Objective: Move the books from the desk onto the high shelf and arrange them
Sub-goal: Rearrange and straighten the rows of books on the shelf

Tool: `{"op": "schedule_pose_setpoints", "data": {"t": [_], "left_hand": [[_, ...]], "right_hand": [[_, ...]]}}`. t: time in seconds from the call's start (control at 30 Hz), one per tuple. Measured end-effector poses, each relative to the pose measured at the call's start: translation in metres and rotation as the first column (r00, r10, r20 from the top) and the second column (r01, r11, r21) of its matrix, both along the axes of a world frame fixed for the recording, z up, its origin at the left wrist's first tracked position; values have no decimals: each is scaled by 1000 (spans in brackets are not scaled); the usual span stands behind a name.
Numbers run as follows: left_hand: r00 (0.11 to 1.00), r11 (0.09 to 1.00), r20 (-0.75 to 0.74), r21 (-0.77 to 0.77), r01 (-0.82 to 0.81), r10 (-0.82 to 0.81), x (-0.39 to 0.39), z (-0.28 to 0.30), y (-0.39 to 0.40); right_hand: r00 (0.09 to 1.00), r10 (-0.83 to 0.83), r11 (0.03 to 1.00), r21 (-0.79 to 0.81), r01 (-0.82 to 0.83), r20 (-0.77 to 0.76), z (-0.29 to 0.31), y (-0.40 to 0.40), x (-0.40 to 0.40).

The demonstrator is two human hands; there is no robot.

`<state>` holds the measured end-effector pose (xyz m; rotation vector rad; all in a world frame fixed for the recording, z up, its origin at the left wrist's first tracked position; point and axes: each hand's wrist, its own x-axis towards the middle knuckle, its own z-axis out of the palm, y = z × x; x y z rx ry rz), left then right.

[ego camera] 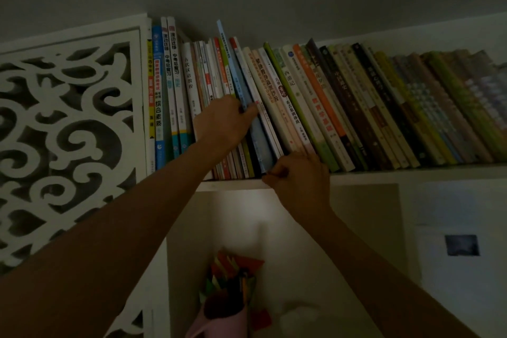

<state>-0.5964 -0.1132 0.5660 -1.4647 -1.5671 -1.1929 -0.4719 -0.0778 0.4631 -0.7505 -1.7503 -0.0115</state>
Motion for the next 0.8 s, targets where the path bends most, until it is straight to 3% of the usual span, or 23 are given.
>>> {"op": "schedule_pose_setpoints", "data": {"t": [0.2,0.4,0.6,0.8], "left_hand": [[999,999,28,-38,40,-39,-4,2,-11],[998,998,35,-29,61,-60,-9,8,-31],[998,995,2,78,60,-60,-15,-1,-50],[995,990,71,129,55,-64,-8,-13,-65]], "right_hand": [[996,-39,983,-178,53,79,16,-1,-5],[989,-71,976,-195,96,133,17,0,-5],[974,-128,976,-148,157,188,15,0,-2],[968,-95,987,-106,122,231,11,1,2]]}}
